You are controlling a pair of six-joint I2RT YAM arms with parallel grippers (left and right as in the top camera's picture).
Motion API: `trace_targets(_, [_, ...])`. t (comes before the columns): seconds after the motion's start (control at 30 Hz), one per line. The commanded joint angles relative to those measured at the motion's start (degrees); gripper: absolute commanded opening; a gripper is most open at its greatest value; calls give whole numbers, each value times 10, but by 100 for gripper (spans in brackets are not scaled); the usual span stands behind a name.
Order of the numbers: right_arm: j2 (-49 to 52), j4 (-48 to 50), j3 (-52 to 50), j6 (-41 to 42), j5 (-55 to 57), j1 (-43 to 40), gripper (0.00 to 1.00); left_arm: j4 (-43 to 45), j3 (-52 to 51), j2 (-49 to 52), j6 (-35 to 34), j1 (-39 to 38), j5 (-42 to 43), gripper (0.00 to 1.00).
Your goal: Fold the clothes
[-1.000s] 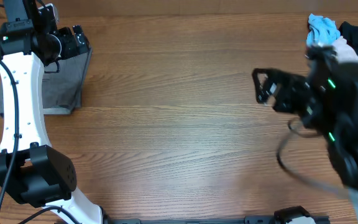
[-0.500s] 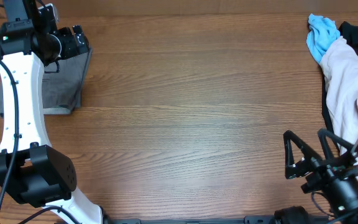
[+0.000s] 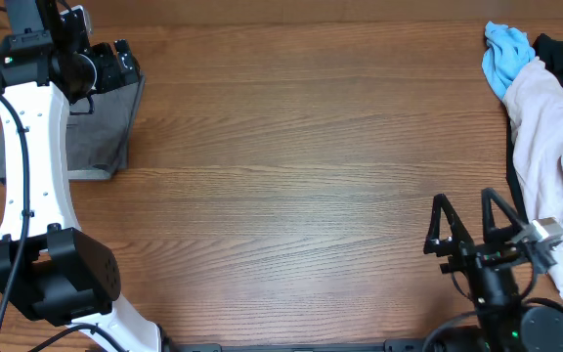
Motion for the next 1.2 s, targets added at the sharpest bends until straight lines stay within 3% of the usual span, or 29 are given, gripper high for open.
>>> trace_targets(0.0, [-24,36,-48,-2,6,-3,100,0,-2,2,-3,-5,-3,100])
trace_targets(0.5, [-38,209,-204,-22,65,-4,100,0,-2,2,-3,-5,-3,100])
trace_targets(0.73, [-46,207,-232,-61,57,-4,100,0,-2,2,-3,-5,-3,100])
trace_targets(1.17, [-46,109,-232,-166,40,-4,100,0,-2,2,-3,-5,-3,100])
